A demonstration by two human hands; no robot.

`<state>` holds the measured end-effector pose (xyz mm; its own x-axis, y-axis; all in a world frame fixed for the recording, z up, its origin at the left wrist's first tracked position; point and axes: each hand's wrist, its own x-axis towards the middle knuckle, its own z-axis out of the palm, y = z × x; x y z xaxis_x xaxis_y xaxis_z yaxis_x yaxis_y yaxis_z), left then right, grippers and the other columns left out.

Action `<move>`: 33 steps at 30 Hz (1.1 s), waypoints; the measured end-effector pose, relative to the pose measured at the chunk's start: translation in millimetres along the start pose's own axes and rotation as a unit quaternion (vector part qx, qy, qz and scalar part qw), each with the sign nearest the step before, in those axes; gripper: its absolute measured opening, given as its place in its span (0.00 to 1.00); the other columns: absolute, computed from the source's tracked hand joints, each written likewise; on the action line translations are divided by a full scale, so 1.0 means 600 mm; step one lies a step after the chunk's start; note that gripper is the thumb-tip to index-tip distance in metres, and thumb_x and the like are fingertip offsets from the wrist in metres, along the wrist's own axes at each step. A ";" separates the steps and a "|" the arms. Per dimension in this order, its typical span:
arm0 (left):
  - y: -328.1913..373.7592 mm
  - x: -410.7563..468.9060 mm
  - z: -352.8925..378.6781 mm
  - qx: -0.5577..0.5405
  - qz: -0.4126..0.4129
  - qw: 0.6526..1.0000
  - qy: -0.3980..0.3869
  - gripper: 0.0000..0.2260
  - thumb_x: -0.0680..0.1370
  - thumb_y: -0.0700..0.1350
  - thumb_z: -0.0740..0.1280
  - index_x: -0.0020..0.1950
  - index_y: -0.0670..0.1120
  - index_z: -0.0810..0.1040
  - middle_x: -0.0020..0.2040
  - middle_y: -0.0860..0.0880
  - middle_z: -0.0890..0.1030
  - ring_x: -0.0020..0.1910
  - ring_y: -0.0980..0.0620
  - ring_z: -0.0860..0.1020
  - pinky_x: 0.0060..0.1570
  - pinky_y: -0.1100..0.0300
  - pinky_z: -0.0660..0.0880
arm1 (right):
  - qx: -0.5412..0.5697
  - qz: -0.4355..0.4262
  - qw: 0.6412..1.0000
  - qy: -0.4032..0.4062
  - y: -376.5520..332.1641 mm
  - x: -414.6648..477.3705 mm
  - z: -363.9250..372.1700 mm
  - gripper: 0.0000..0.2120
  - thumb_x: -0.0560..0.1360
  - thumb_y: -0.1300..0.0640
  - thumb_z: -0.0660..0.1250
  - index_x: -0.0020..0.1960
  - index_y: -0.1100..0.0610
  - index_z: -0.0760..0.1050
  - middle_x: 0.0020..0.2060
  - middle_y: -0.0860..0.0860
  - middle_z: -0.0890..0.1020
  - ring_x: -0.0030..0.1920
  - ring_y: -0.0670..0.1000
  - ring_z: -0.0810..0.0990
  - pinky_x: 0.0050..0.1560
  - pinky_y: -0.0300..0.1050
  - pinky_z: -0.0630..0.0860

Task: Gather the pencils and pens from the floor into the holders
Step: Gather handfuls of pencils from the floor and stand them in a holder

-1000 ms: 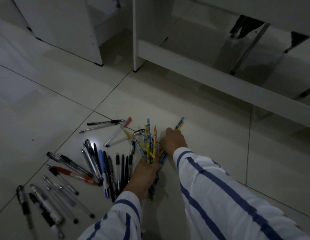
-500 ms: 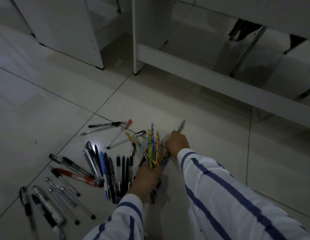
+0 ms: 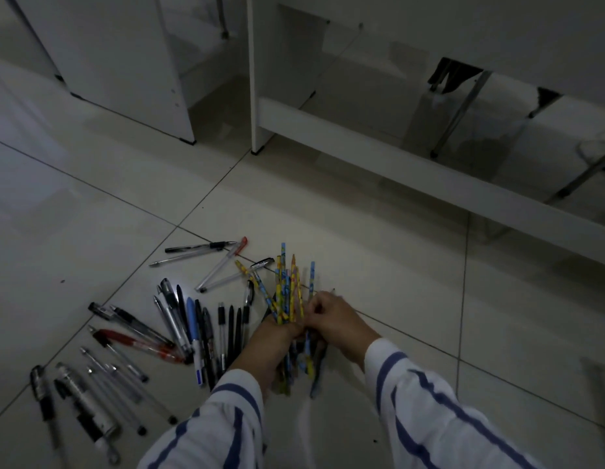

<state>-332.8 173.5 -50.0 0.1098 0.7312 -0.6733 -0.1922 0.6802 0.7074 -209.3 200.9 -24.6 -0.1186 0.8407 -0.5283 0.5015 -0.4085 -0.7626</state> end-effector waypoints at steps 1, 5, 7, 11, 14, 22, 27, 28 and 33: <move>-0.001 -0.003 -0.003 0.003 -0.004 1.000 -0.004 0.09 0.78 0.35 0.63 0.53 0.47 0.78 0.49 0.42 0.83 0.49 0.42 0.81 0.54 0.48 0.78 | 0.048 0.006 0.999 -0.009 0.010 -0.009 0.005 0.09 0.73 0.65 0.66 0.40 0.57 0.67 0.31 0.55 0.76 0.27 0.52 0.76 0.27 0.41 0.73; -0.009 -0.012 -0.013 0.025 -0.054 0.997 -0.057 0.09 0.77 0.34 0.64 0.56 0.40 0.78 0.40 0.40 0.83 0.38 0.43 0.81 0.39 0.53 0.79 | 0.121 0.019 0.992 0.008 0.034 -0.035 0.010 0.11 0.75 0.67 0.64 0.41 0.57 0.64 0.26 0.54 0.78 0.23 0.53 0.76 0.25 0.42 0.74; -0.012 -0.011 -0.010 0.070 -0.062 0.993 -0.079 0.12 0.76 0.33 0.65 0.58 0.42 0.78 0.47 0.41 0.84 0.46 0.42 0.82 0.49 0.50 0.79 | 0.030 0.010 0.999 0.020 0.039 -0.041 0.009 0.09 0.75 0.63 0.66 0.40 0.55 0.66 0.28 0.51 0.79 0.25 0.49 0.76 0.27 0.40 0.73; -0.020 -0.011 0.005 0.110 -0.044 0.991 -0.063 0.19 0.74 0.31 0.65 0.63 0.43 0.75 0.51 0.41 0.83 0.47 0.44 0.81 0.43 0.55 0.79 | -0.131 -0.016 0.991 0.038 0.044 -0.043 0.002 0.04 0.75 0.55 0.67 0.46 0.56 0.76 0.40 0.50 0.80 0.40 0.47 0.77 0.39 0.37 0.69; -0.028 -0.009 0.006 0.109 -0.048 0.991 -0.052 0.25 0.73 0.32 0.67 0.68 0.46 0.70 0.50 0.42 0.82 0.46 0.44 0.81 0.40 0.54 0.80 | -0.149 0.029 0.980 0.129 0.050 -0.043 -0.005 0.11 0.77 0.50 0.63 0.52 0.57 0.78 0.50 0.53 0.82 0.52 0.52 0.79 0.43 0.37 0.65; -0.026 -0.005 -0.007 0.174 -0.066 0.982 -0.041 0.28 0.66 0.38 0.72 0.66 0.44 0.72 0.53 0.42 0.81 0.53 0.41 0.79 0.57 0.46 0.77 | -0.205 0.157 0.959 0.121 0.046 -0.019 0.012 0.17 0.73 0.47 0.66 0.51 0.61 0.73 0.50 0.57 0.80 0.49 0.57 0.80 0.41 0.42 0.71; -0.030 -0.004 -0.016 0.162 -0.071 0.984 -0.024 0.19 0.73 0.34 0.67 0.64 0.41 0.73 0.54 0.39 0.80 0.55 0.39 0.78 0.59 0.44 0.75 | -0.263 0.151 0.950 0.072 0.020 -0.001 0.012 0.11 0.76 0.57 0.61 0.51 0.61 0.78 0.53 0.59 0.81 0.52 0.58 0.81 0.43 0.43 0.74; -0.028 -0.006 -0.016 0.166 -0.075 0.983 -0.020 0.18 0.73 0.34 0.67 0.62 0.42 0.73 0.55 0.39 0.80 0.55 0.39 0.78 0.59 0.43 0.75 | -0.281 0.145 0.946 0.069 0.016 -0.002 0.012 0.13 0.76 0.57 0.60 0.55 0.62 0.77 0.55 0.59 0.81 0.53 0.58 0.81 0.46 0.44 0.75; -0.025 -0.008 -0.019 0.169 -0.078 0.982 -0.012 0.17 0.73 0.36 0.68 0.61 0.44 0.72 0.56 0.40 0.79 0.55 0.39 0.78 0.59 0.44 0.76 | -0.333 0.145 0.929 0.067 0.018 -0.007 0.013 0.14 0.76 0.57 0.59 0.56 0.61 0.77 0.56 0.58 0.81 0.55 0.57 0.80 0.52 0.45 0.75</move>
<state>-341.4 159.3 -60.2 0.1369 0.6145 -0.7770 0.1630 0.7597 0.6295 -209.9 190.3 -33.8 0.1903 0.7841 -0.5907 0.9202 -0.3522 -0.1711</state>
